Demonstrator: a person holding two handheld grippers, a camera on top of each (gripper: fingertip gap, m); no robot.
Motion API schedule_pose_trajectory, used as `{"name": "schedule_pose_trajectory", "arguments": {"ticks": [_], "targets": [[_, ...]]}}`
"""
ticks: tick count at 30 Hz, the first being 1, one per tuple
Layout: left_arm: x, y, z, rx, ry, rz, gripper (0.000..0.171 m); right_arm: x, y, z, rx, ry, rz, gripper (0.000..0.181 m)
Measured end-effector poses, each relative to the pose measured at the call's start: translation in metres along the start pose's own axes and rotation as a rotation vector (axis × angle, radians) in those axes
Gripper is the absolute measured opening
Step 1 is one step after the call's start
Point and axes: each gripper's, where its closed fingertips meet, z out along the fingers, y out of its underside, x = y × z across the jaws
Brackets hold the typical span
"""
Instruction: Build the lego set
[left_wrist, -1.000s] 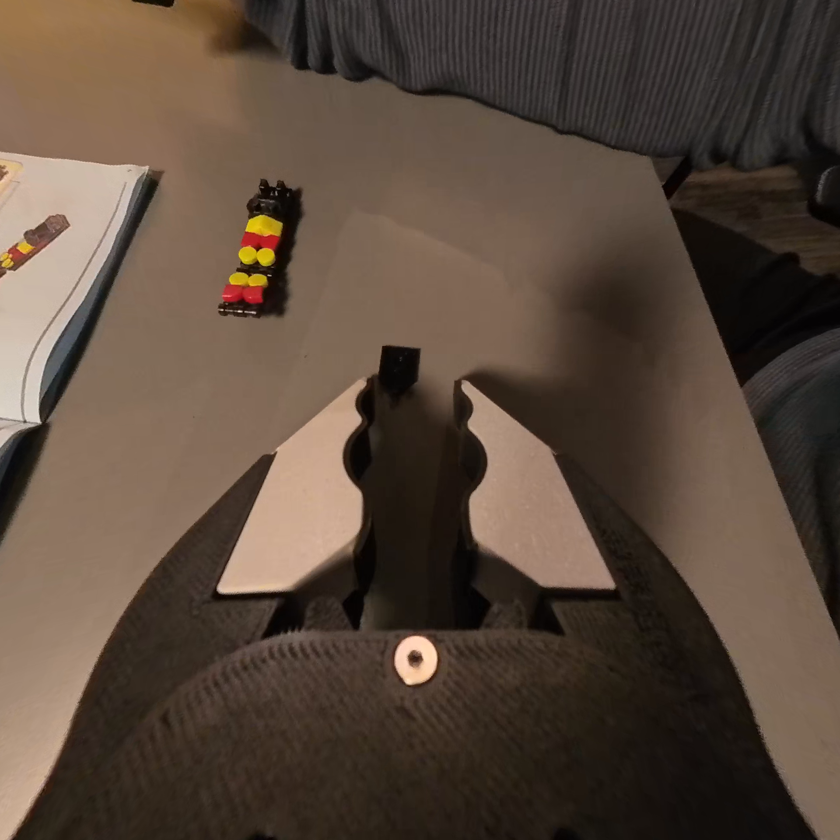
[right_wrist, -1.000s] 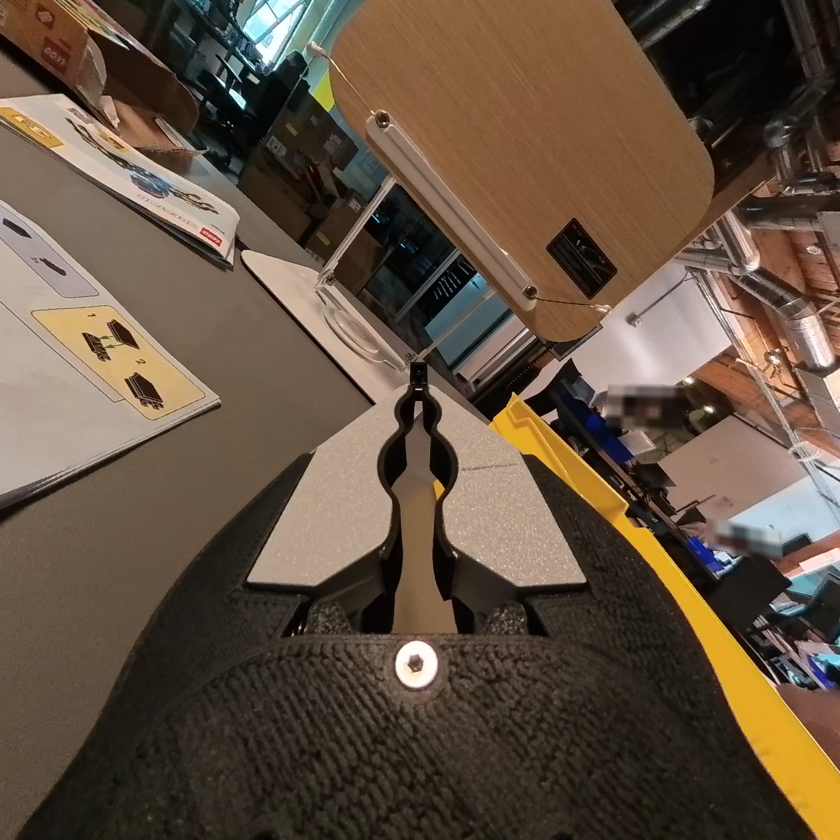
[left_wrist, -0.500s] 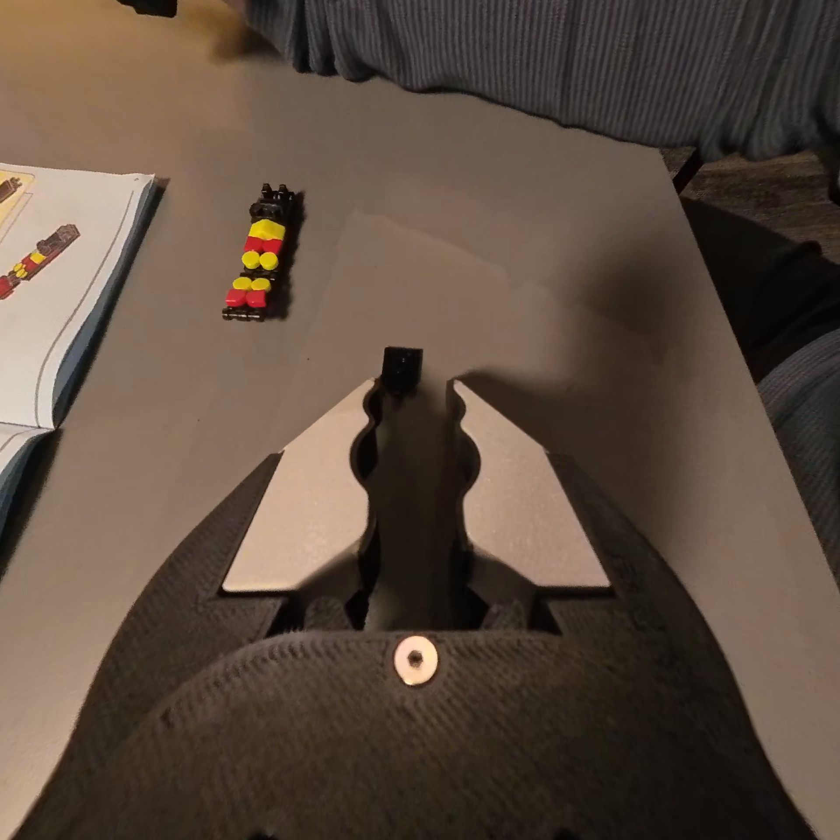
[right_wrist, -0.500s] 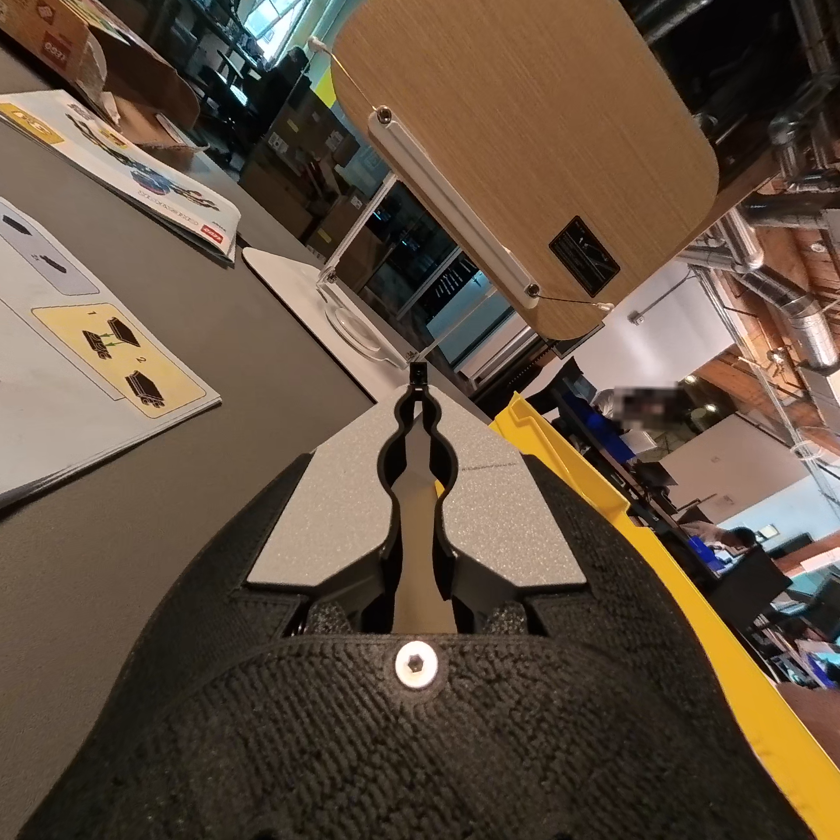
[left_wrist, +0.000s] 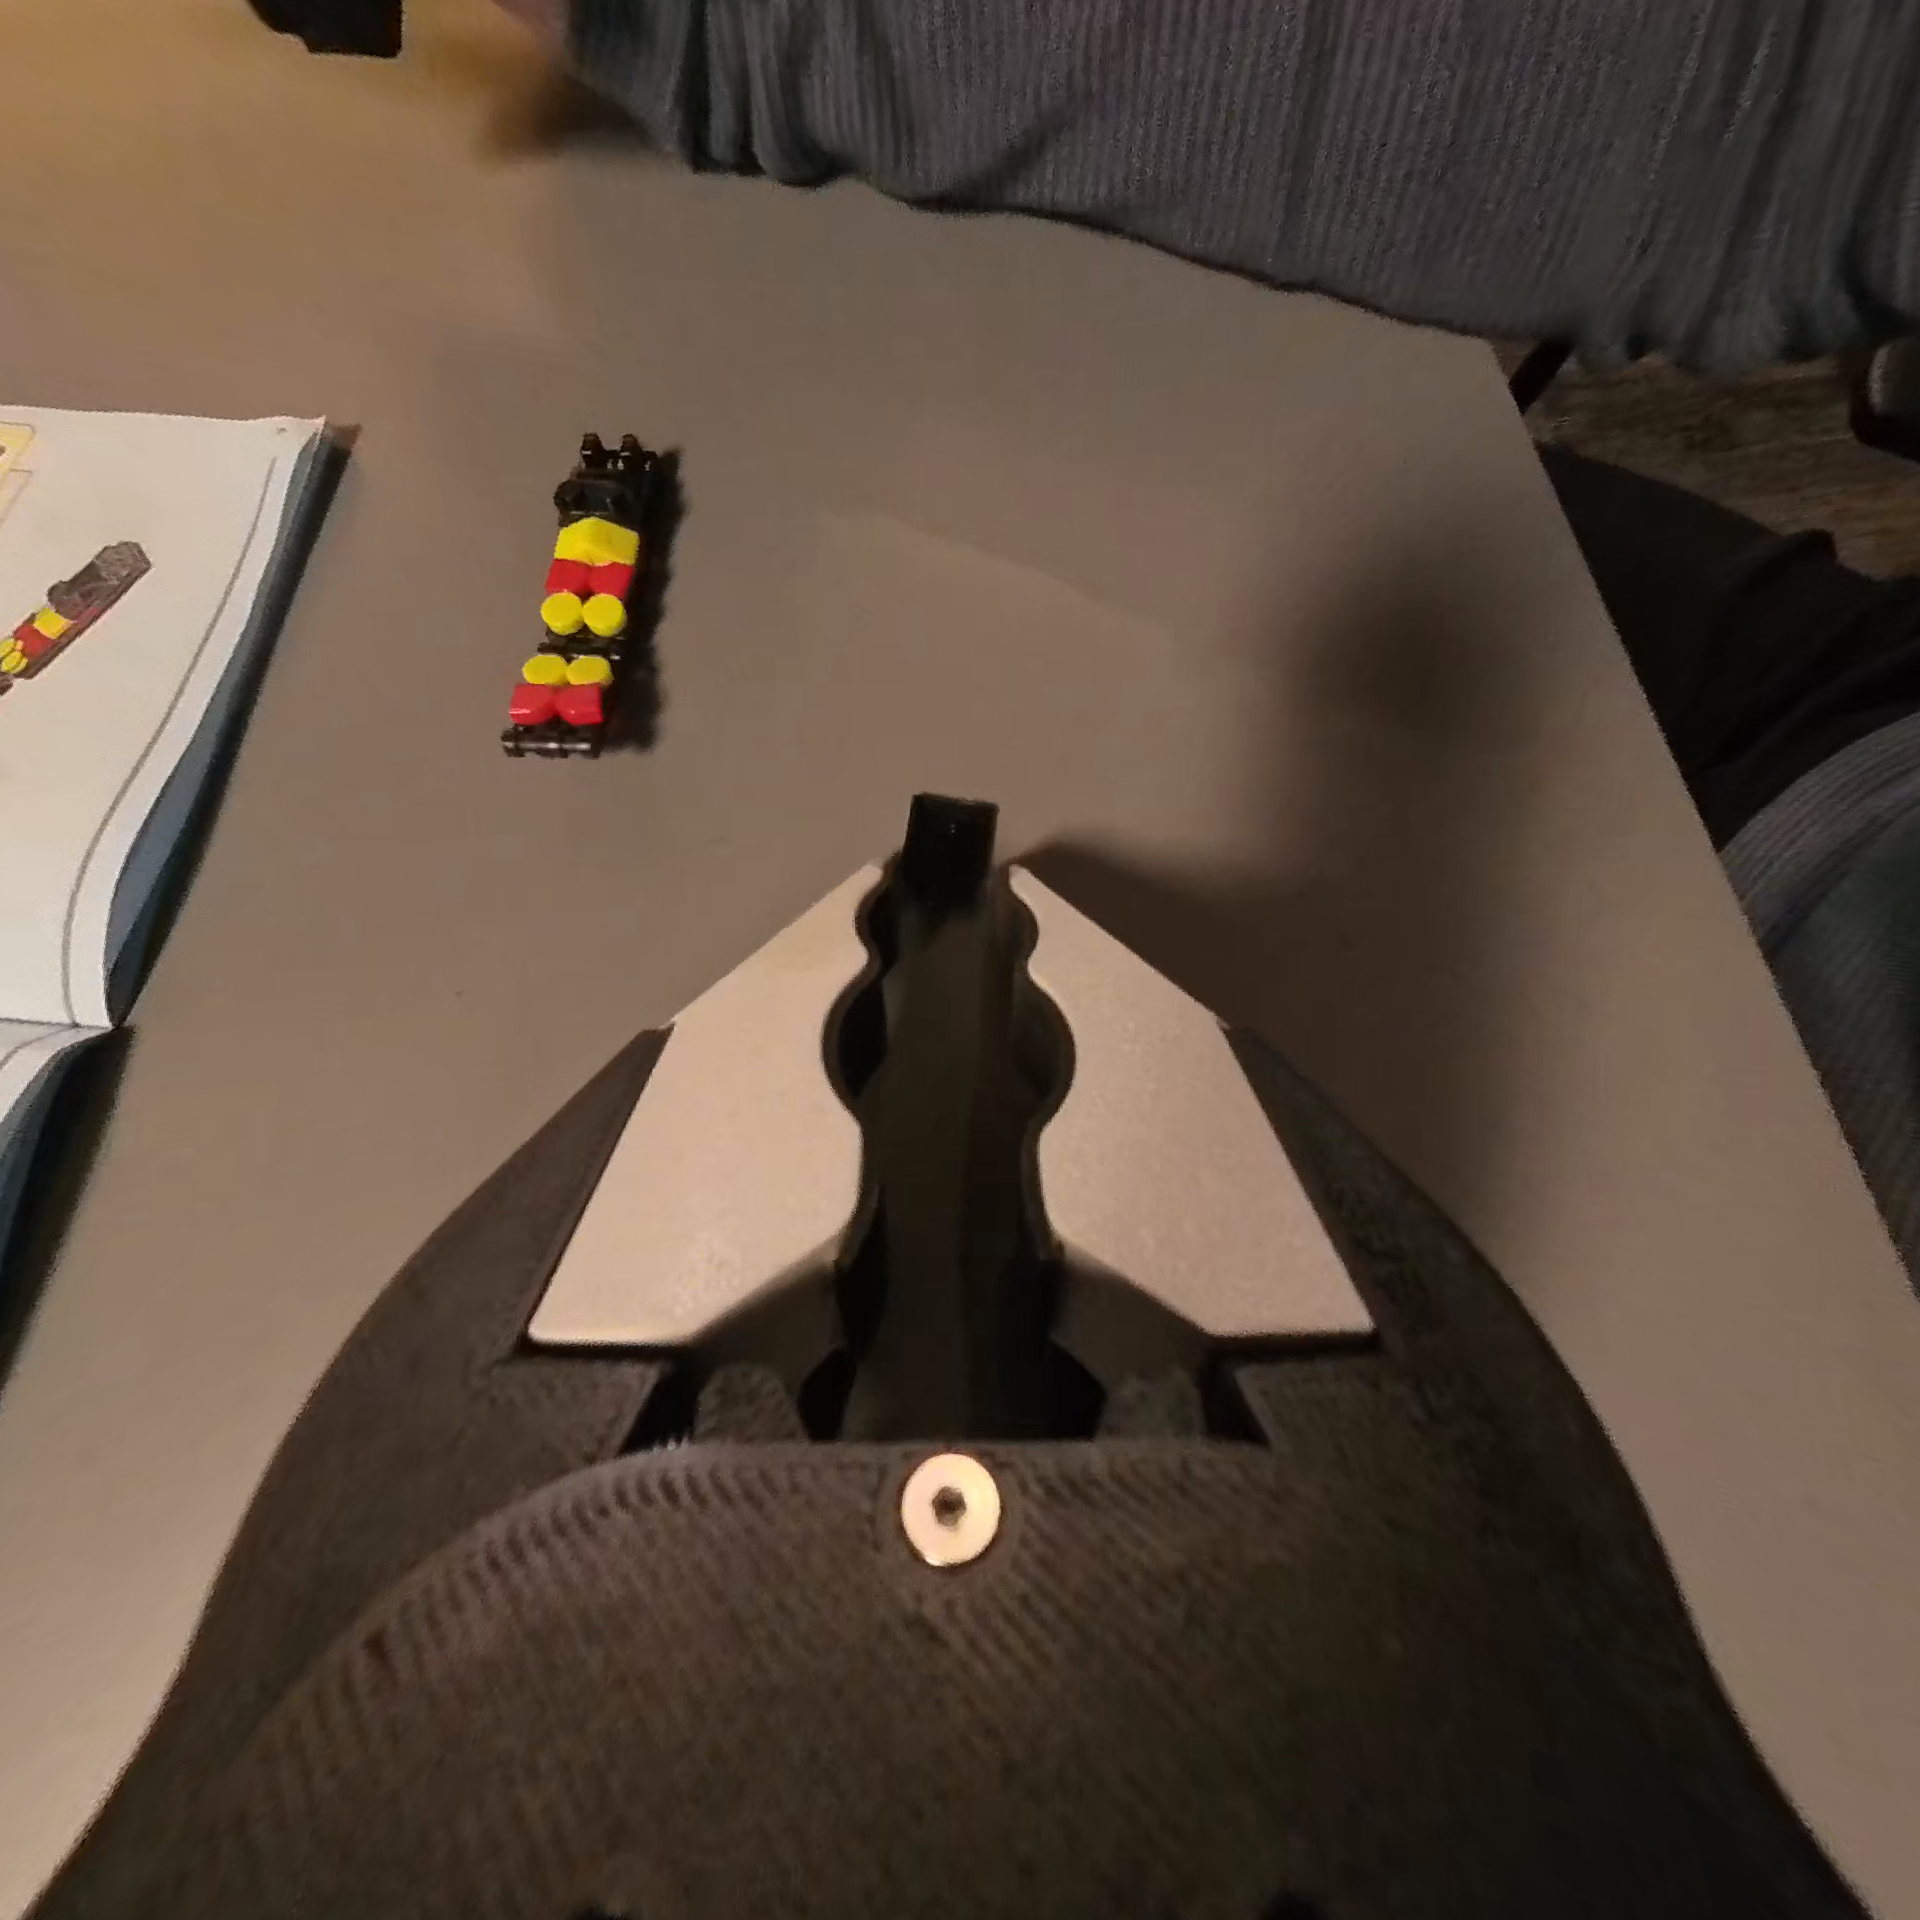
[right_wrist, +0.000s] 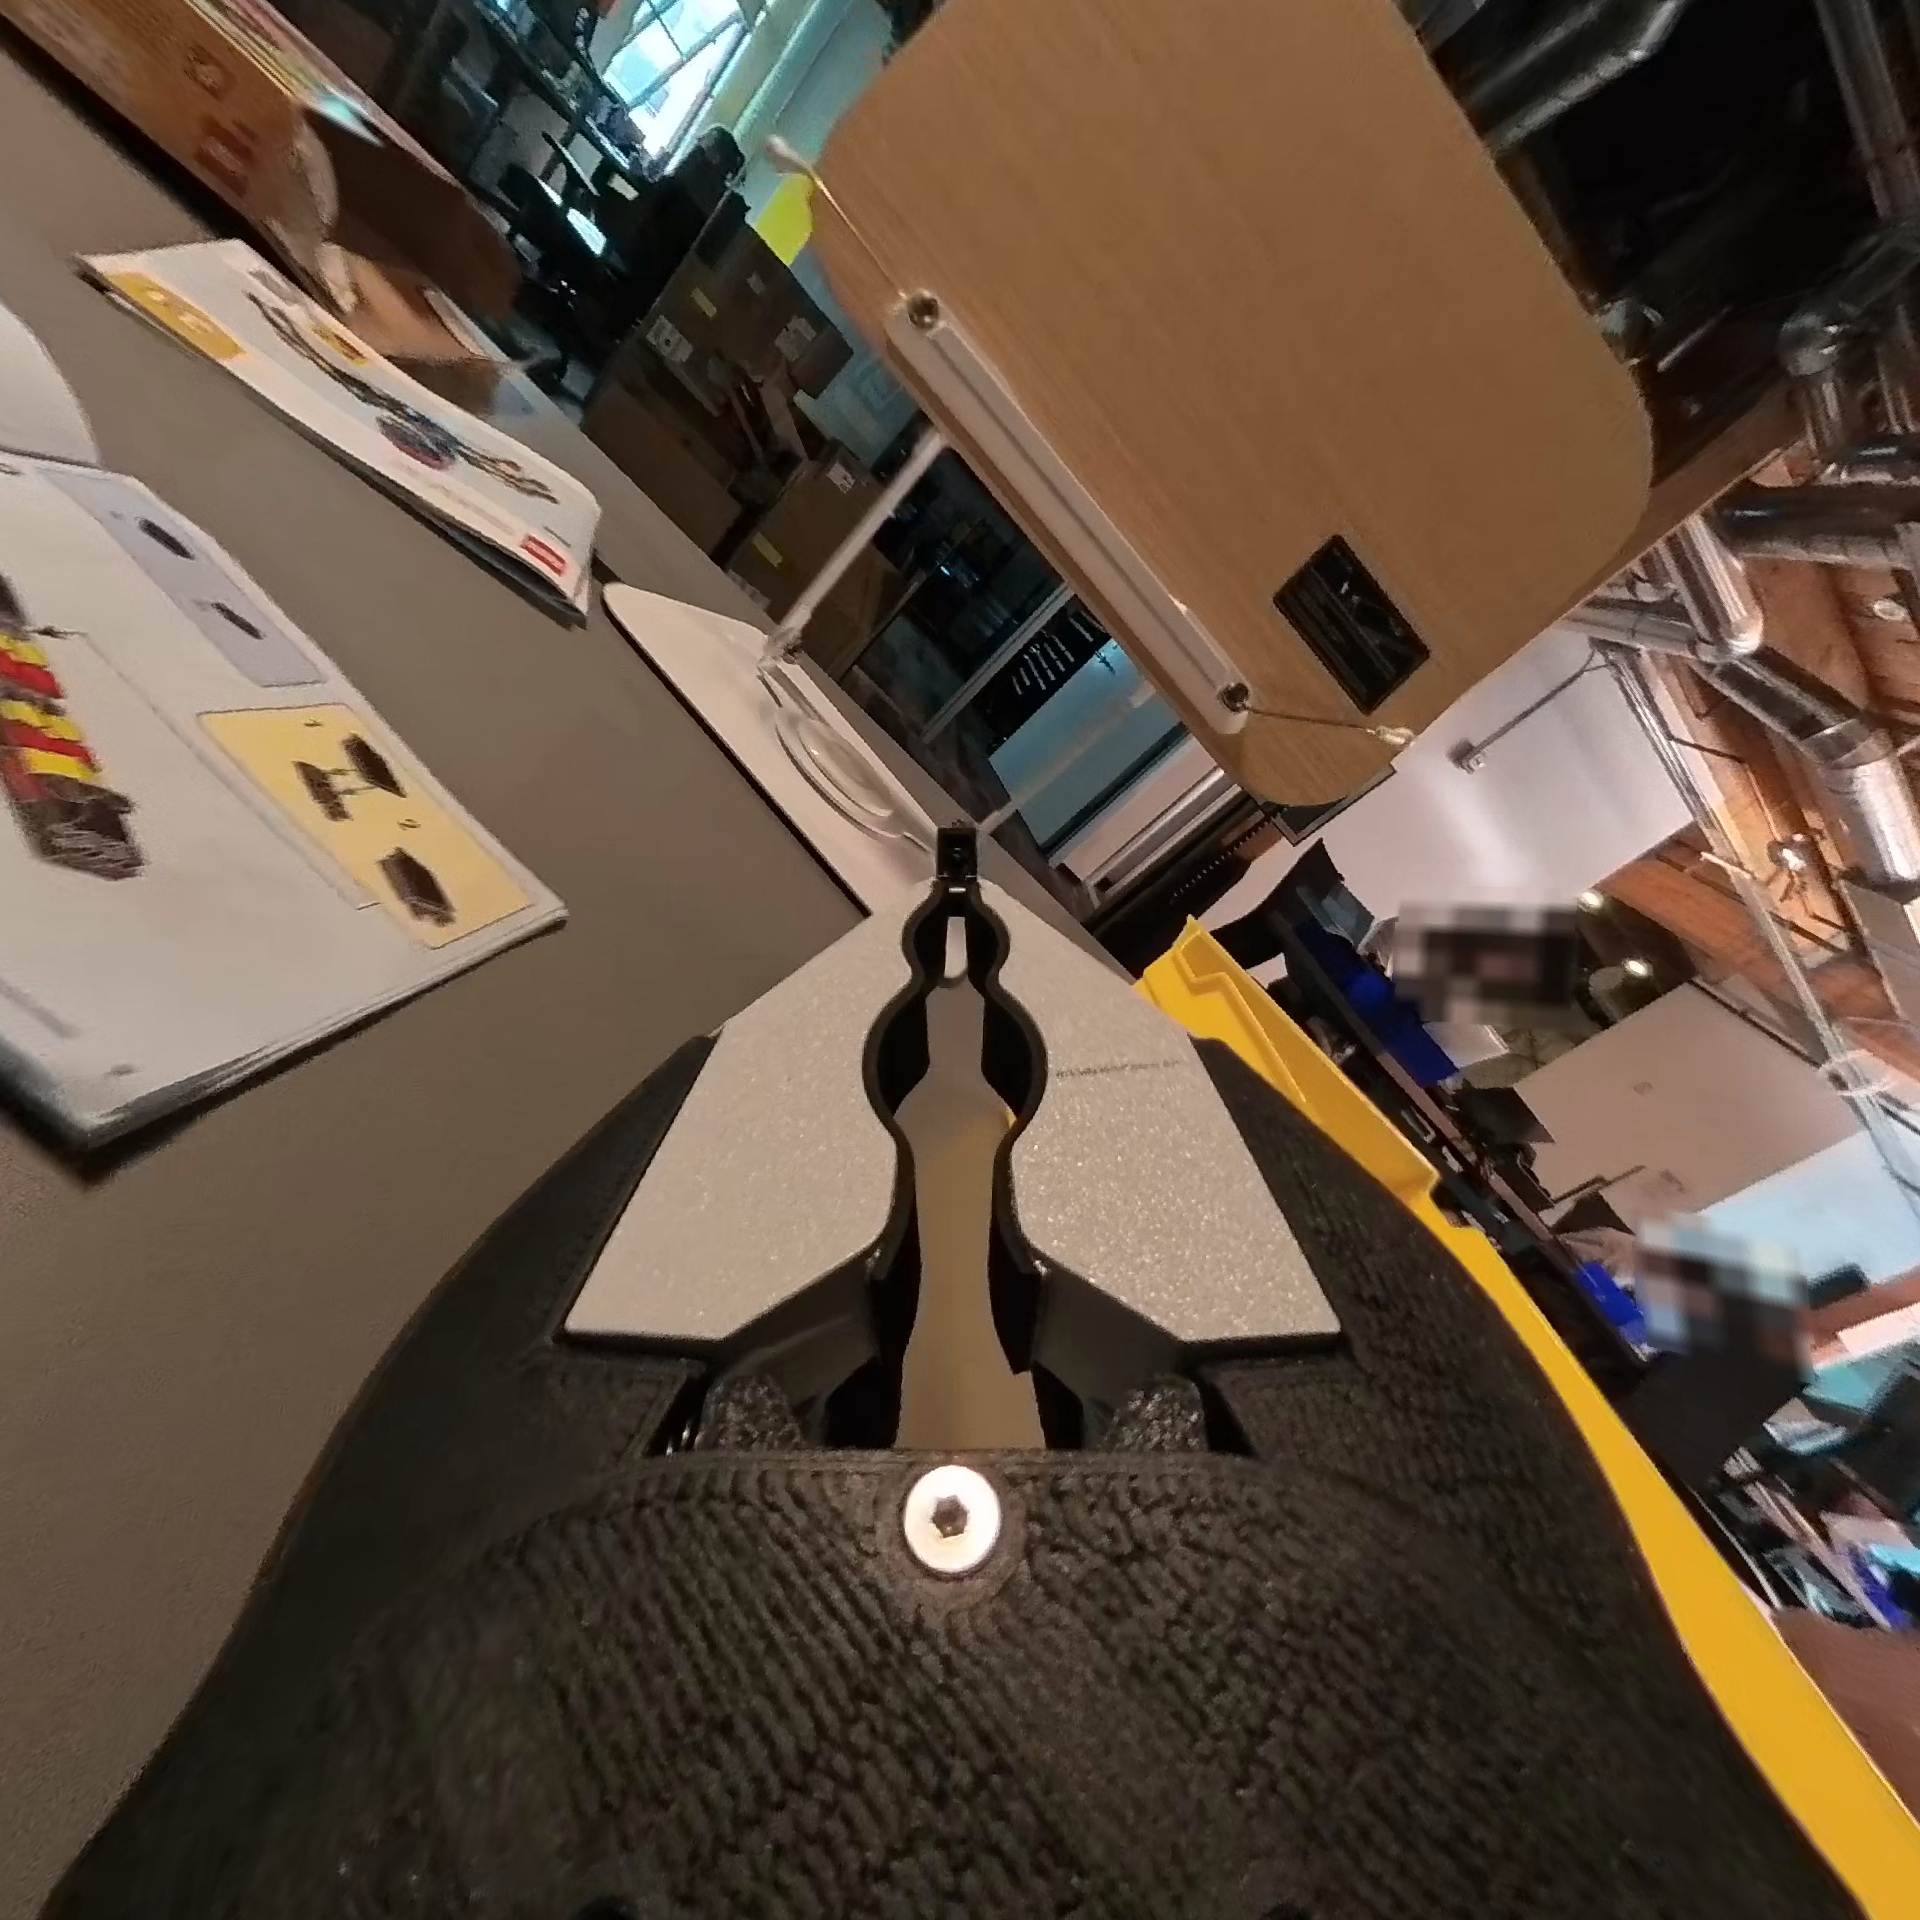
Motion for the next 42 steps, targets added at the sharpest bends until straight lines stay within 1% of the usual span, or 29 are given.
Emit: {"name": "schedule_pose_trajectory", "arguments": {"ticks": [2,3,4,7,9,10,12,14,19,21,25,31,42], "targets": [[0.000,0.001,-0.001,-0.001,0.009,0.006,0.010,-0.011,-0.010,-0.011,0.013,-0.080,0.033,0.000],[0.000,0.001,-0.001,-0.002,0.012,0.009,0.004,-0.024,-0.019,-0.020,0.023,-0.170,0.084,0.001],[0.000,0.001,-0.001,-0.002,0.014,0.011,0.004,-0.038,-0.031,-0.032,0.042,-0.273,0.151,0.001],[0.001,0.002,-0.003,-0.002,0.024,0.014,0.003,-0.082,-0.069,-0.084,0.121,-0.563,0.318,0.001],[0.001,0.003,-0.004,-0.001,0.027,0.013,0.003,-0.111,-0.086,-0.122,0.148,-0.759,0.376,0.001],[0.001,0.003,-0.004,0.000,0.033,0.013,0.007,-0.121,-0.091,-0.137,0.147,-0.832,0.380,0.000],[0.002,0.003,-0.006,0.003,0.043,0.008,0.022,-0.135,-0.098,-0.159,0.129,-0.957,0.409,0.000],[0.002,0.004,-0.006,0.005,0.044,-0.002,0.029,-0.148,-0.102,-0.172,0.090,-1.055,0.430,0.000],[0.002,0.005,-0.007,0.003,0.039,0.004,0.032,-0.174,-0.096,-0.180,-0.049,-1.172,0.391,0.001],[0.002,0.005,-0.008,0.003,0.039,0.003,0.032,-0.180,-0.094,-0.182,-0.073,-1.191,0.365,0.001],[0.002,0.005,-0.008,0.003,0.040,0.002,0.032,-0.184,-0.092,-0.180,-0.110,-1.215,0.374,0.001],[0.002,0.005,-0.008,0.004,0.040,0.002,0.032,-0.187,-0.092,-0.178,-0.120,-1.231,0.373,0.001],[0.002,0.005,-0.008,0.005,0.044,-0.002,0.032,-0.194,-0.087,-0.181,-0.150,-1.249,0.320,0.001]]}}
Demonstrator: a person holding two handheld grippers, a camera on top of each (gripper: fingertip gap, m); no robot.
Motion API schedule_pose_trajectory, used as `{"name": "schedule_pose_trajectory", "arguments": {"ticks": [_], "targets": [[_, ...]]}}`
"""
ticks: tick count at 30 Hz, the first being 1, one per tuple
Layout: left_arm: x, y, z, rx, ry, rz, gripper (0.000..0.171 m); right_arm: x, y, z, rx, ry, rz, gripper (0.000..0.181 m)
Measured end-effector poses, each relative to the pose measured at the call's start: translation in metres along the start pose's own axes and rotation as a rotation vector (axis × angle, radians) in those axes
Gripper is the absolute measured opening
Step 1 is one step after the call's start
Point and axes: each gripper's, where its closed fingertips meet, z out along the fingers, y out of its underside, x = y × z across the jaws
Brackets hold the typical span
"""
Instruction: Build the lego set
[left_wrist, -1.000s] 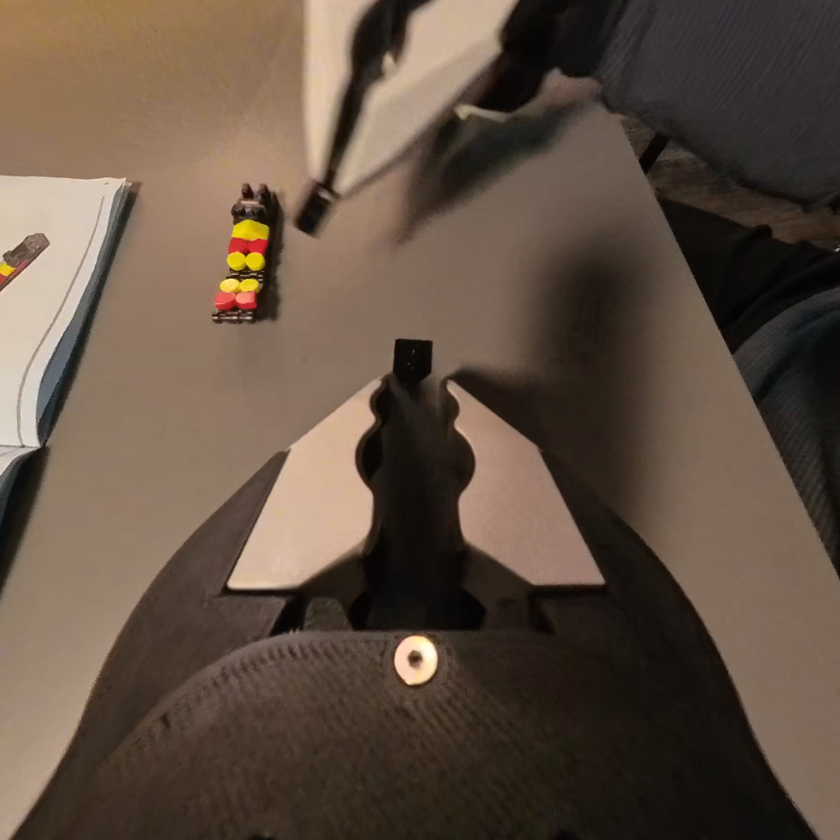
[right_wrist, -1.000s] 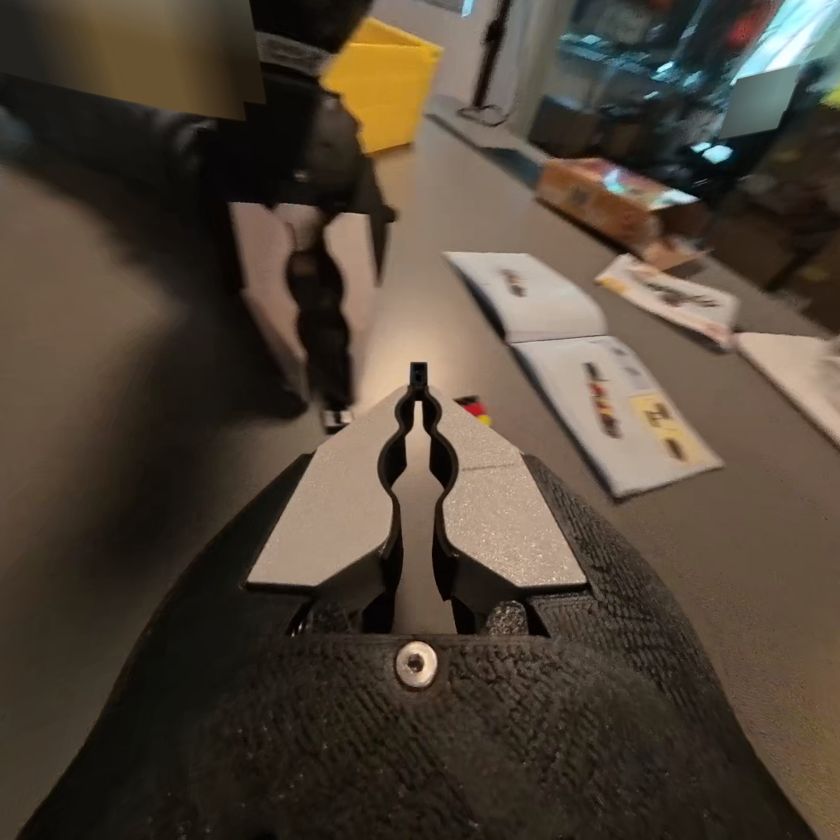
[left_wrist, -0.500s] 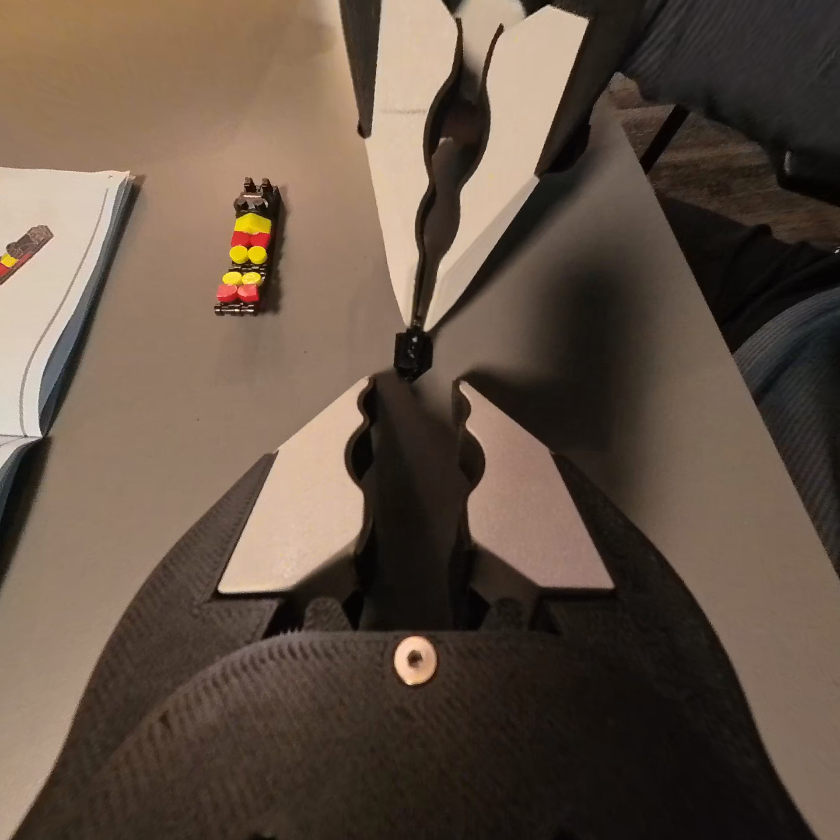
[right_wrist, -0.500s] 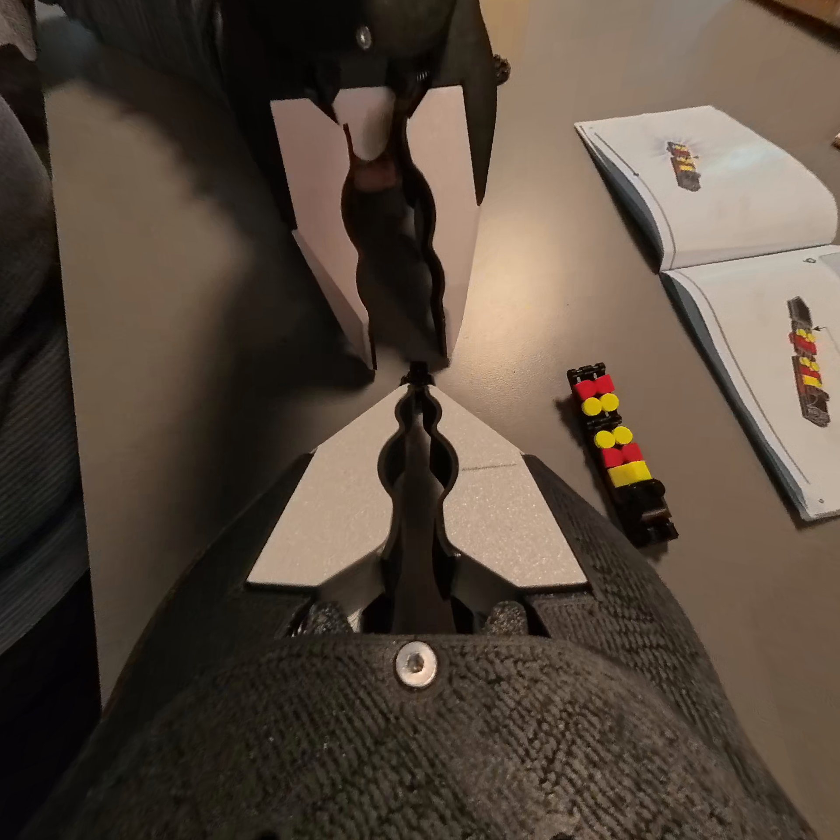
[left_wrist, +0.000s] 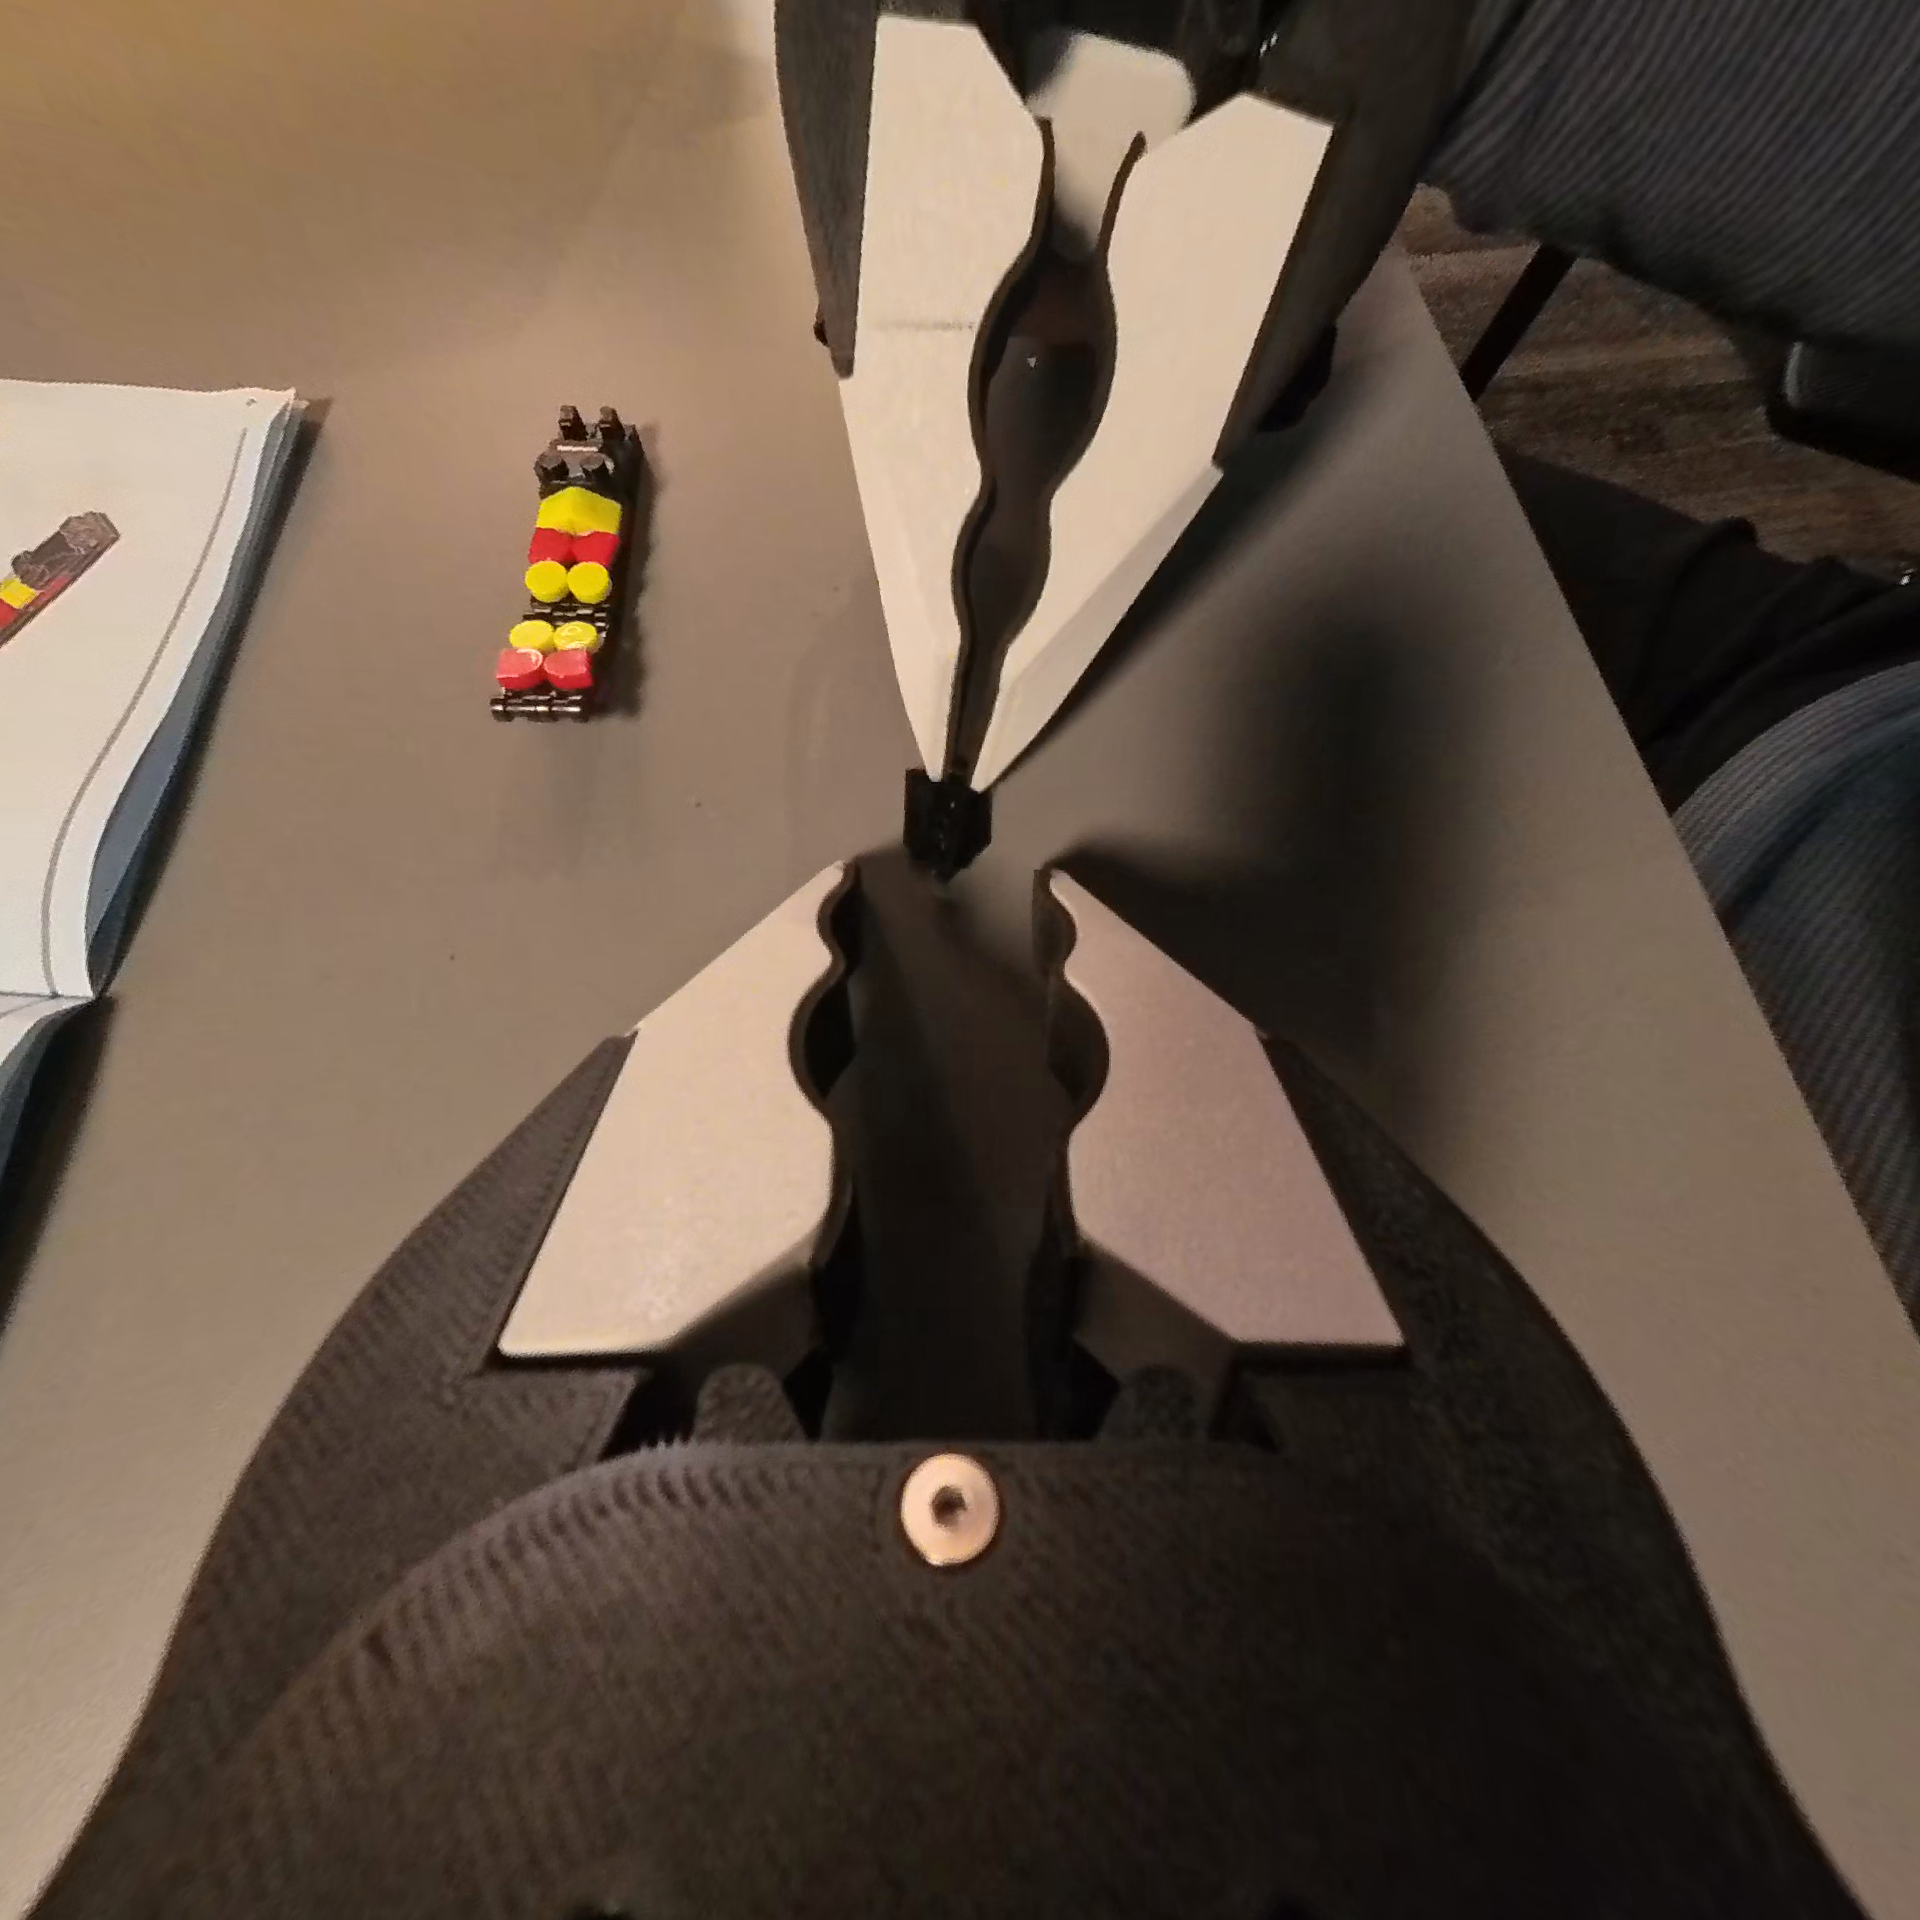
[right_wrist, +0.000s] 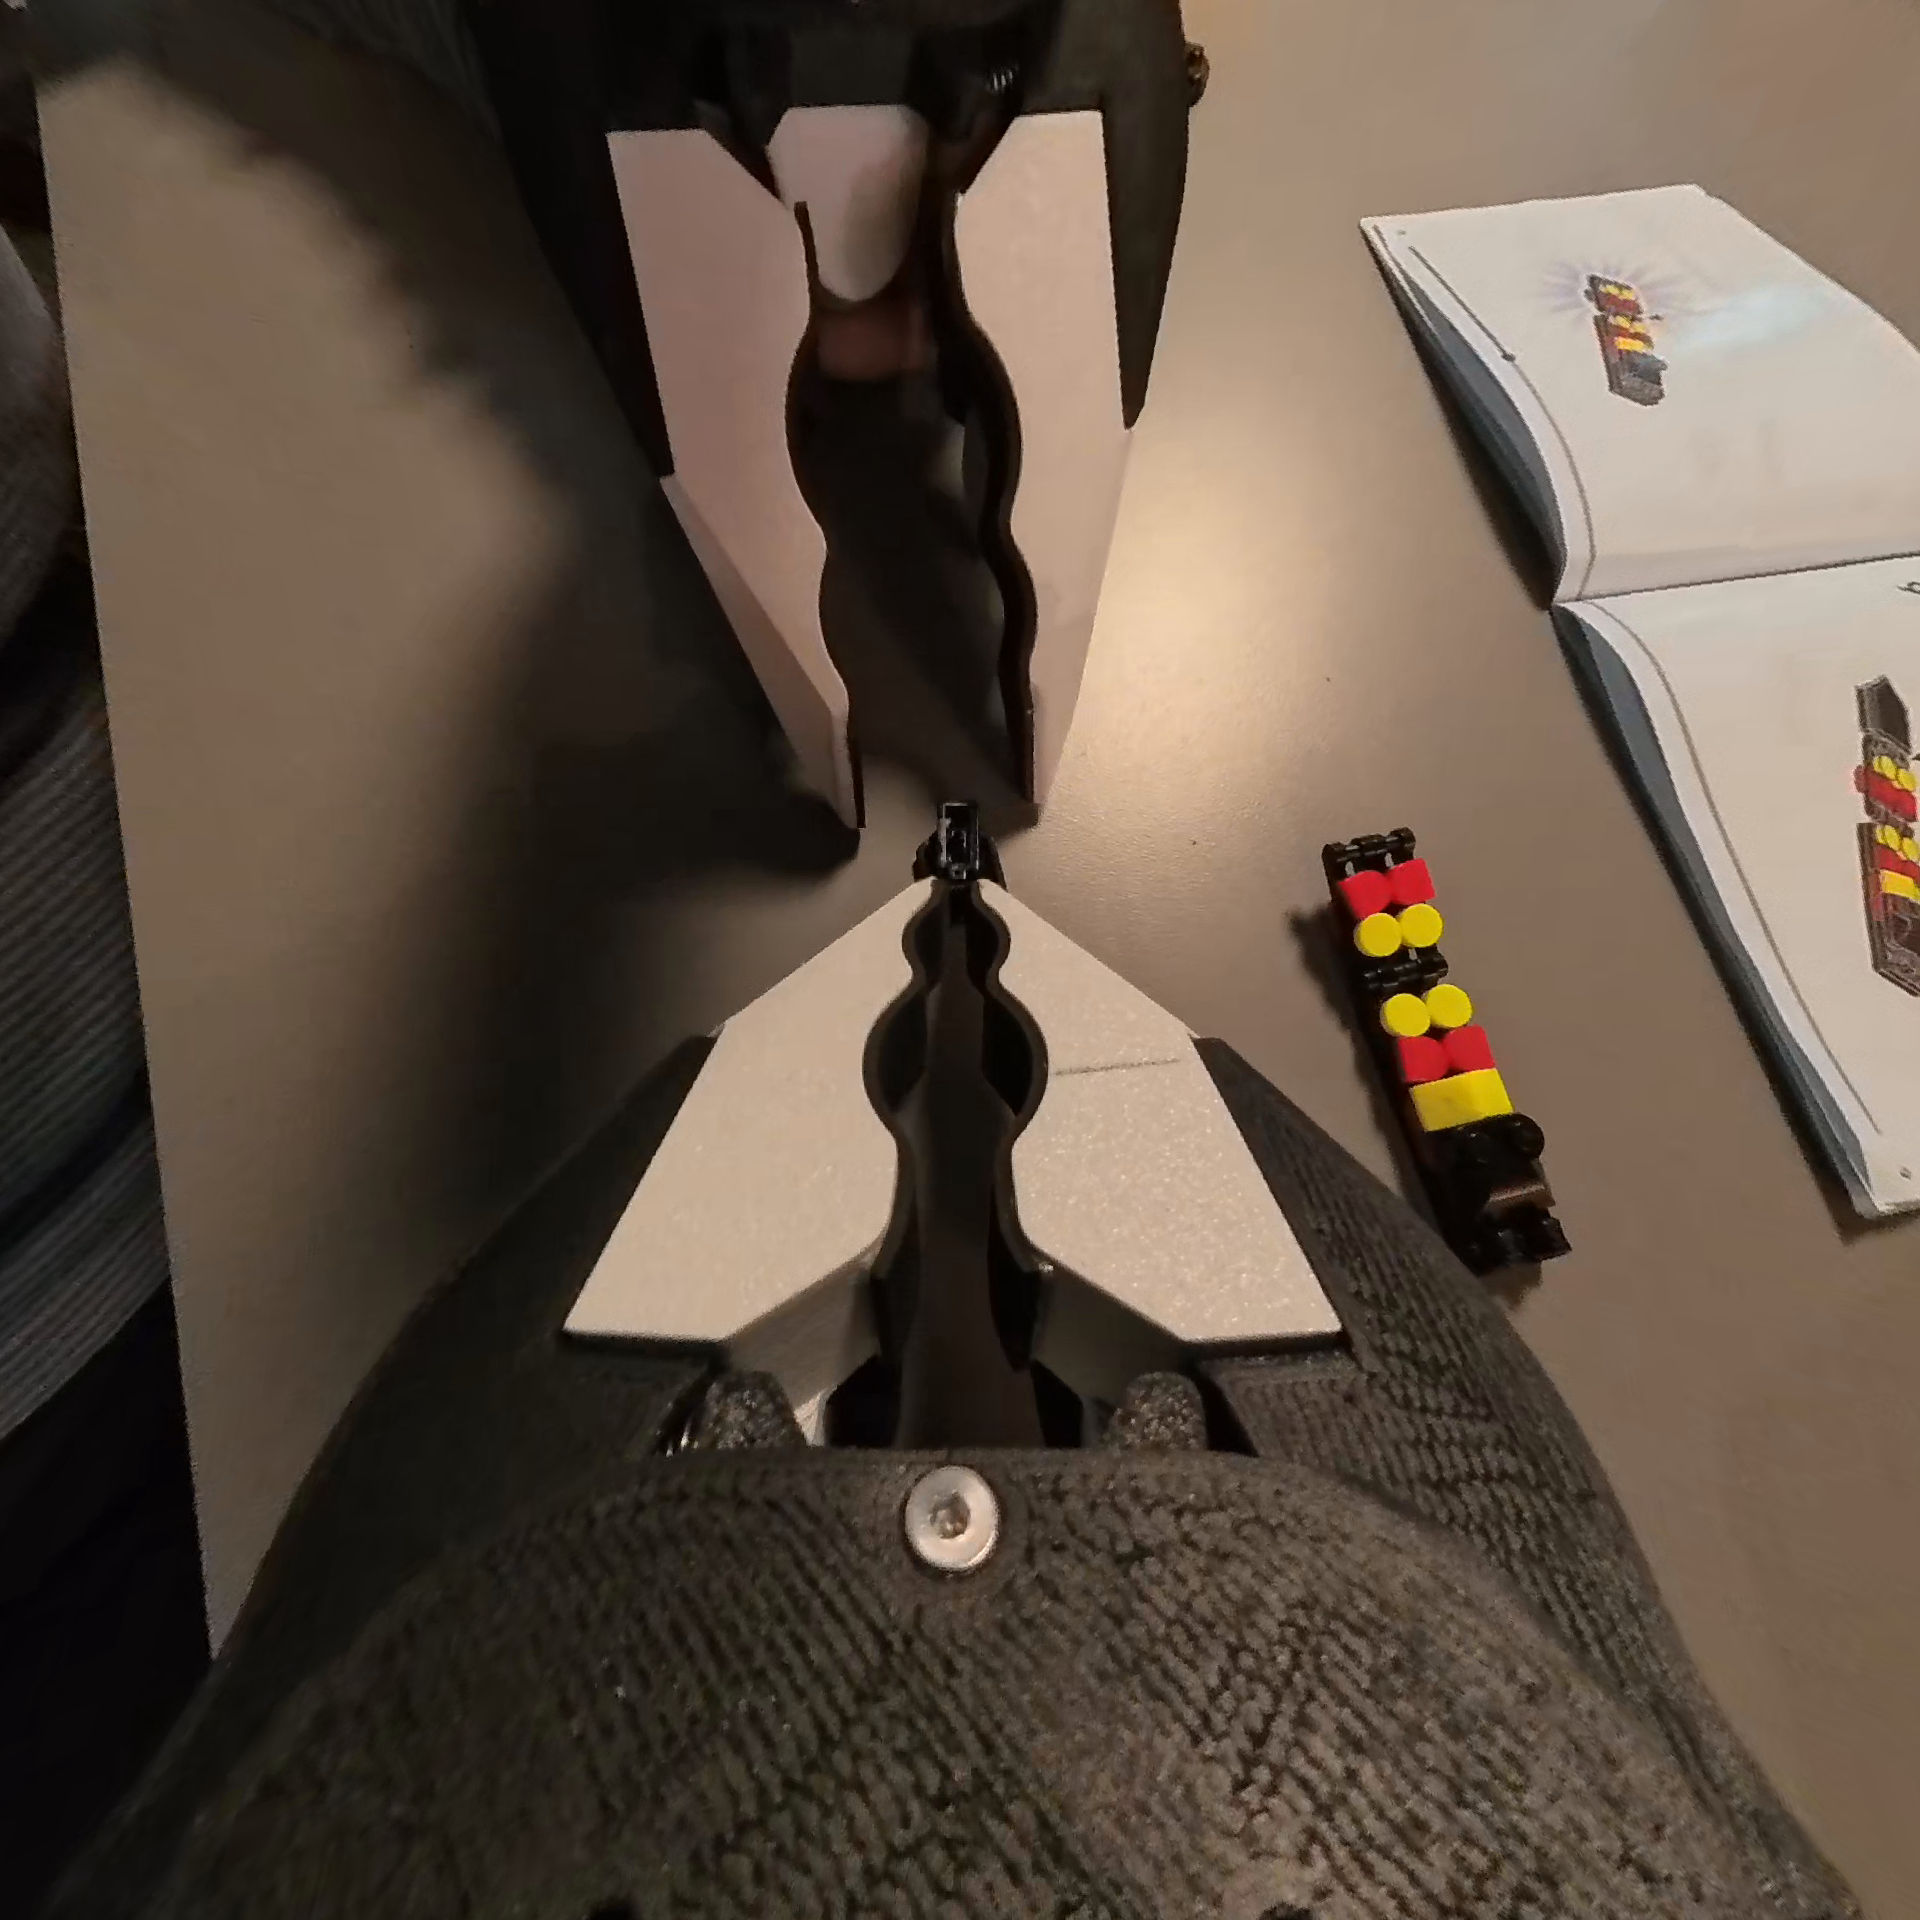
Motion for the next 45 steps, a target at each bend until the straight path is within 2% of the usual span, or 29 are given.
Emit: {"name": "schedule_pose_trajectory", "arguments": {"ticks": [4,9,12,18,21,24,26,27,29,32,35,38,41,45], "targets": [[0.000,0.000,0.000,0.000,0.000,0.000,0.032,0.001,-0.001,-0.001,0.008,-0.001,0.009,0.003],[0.000,0.000,0.000,0.000,0.000,0.000,0.032,0.002,-0.005,-0.003,0.041,0.004,0.018,0.027],[0.000,0.000,0.000,0.000,0.000,0.000,0.032,0.001,-0.002,-0.001,0.015,-0.007,0.004,0.030],[0.001,0.000,0.000,0.000,0.000,0.001,0.032,0.005,-0.001,0.005,-0.014,-0.006,-0.054,0.028],[0.001,0.000,0.000,-0.001,0.002,0.003,0.033,0.001,0.000,0.005,-0.019,-0.038,-0.057,0.015],[0.005,0.001,-0.001,0.002,0.030,0.011,0.034,0.003,0.000,0.005,-0.019,-0.031,-0.041,0.013],[0.019,-0.006,-0.008,0.071,0.104,0.081,0.026,0.003,-0.001,0.004,-0.010,-0.047,-0.018,0.013],[0.021,-0.012,-0.014,0.126,0.096,0.147,0.025,0.003,-0.002,0.003,0.000,-0.056,-0.010,0.013],[0.015,-0.015,-0.023,0.188,0.001,0.317,0.026,0.003,-0.005,0.001,0.019,-0.068,0.004,0.013],[0.005,-0.010,-0.023,0.180,-0.184,0.618,0.031,0.003,-0.011,-0.002,0.055,-0.070,0.008,0.013],[0.004,-0.021,-0.028,0.213,-0.375,0.834,0.033,0.000,-0.022,-0.009,0.065,-0.083,-0.002,0.013],[0.008,-0.031,-0.034,0.257,-0.478,0.933,0.031,-0.003,-0.037,-0.018,0.047,-0.086,-0.036,0.013],[0.011,-0.041,-0.046,0.324,-0.539,0.961,0.030,-0.011,-0.048,-0.022,0.014,-0.099,-0.072,0.013],[0.012,-0.043,-0.045,0.312,-0.609,1.043,0.038,-0.021,-0.058,-0.024,-0.007,-0.118,-0.096,0.013]]}}
